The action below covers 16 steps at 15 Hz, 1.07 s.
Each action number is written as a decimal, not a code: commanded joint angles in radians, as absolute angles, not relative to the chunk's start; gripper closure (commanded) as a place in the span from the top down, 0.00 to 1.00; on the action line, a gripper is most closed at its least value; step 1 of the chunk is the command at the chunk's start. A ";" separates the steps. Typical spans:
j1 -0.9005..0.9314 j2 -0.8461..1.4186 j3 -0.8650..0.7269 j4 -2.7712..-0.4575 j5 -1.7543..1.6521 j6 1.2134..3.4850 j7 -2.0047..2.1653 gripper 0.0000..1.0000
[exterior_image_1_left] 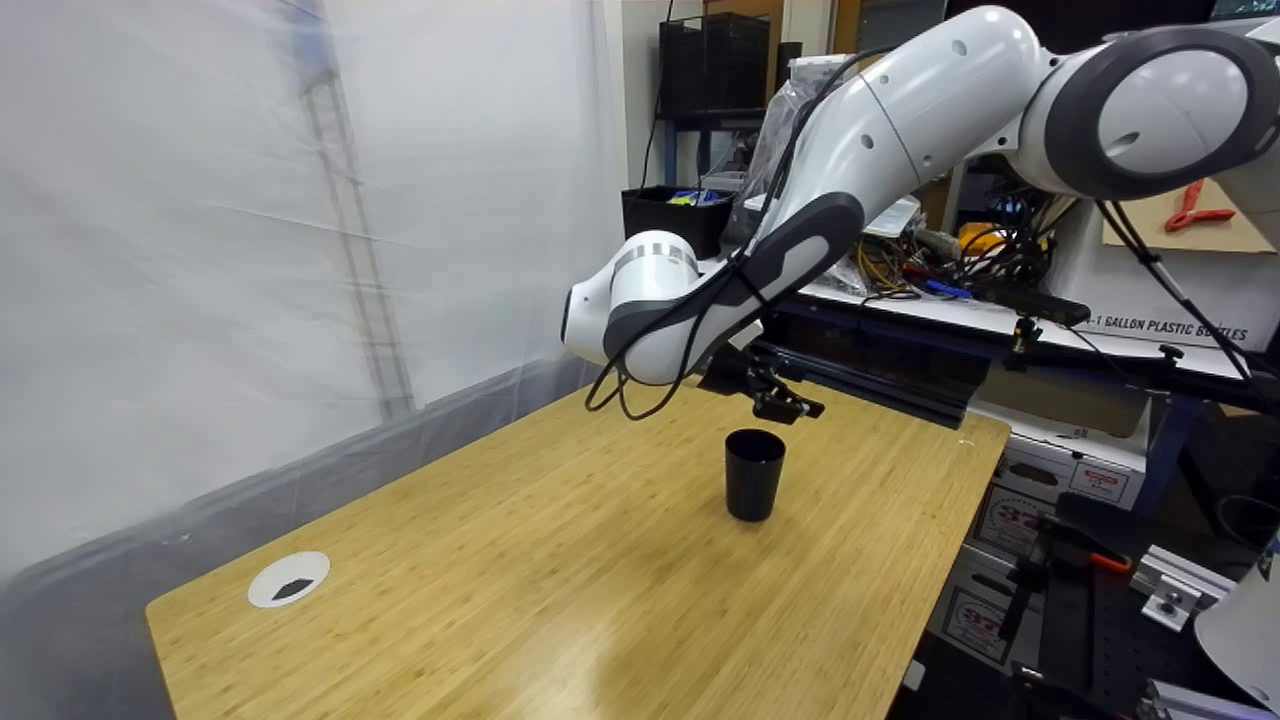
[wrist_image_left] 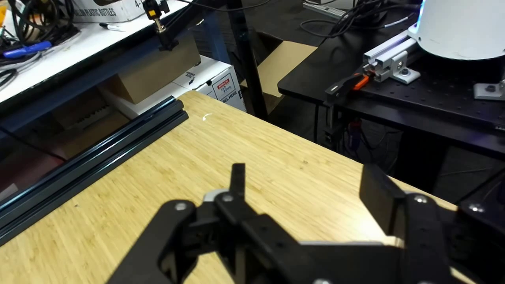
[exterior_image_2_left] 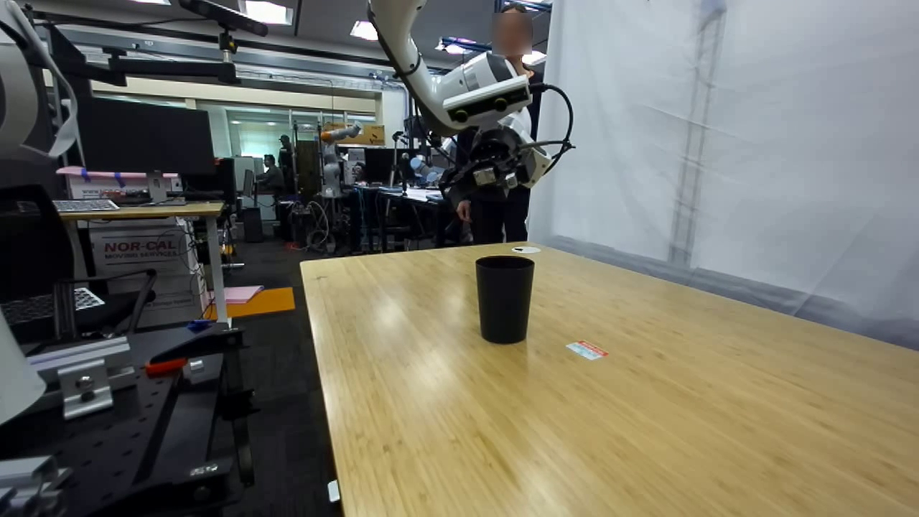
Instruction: Get the marker from the table and place it in the blue cup
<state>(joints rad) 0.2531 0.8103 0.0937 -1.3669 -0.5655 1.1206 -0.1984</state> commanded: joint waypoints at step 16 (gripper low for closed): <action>-0.024 0.668 0.048 -1.401 -0.240 1.660 -0.167 1.00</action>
<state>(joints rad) 0.0291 0.7359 0.0504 -1.2924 -0.3192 1.5187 -0.1814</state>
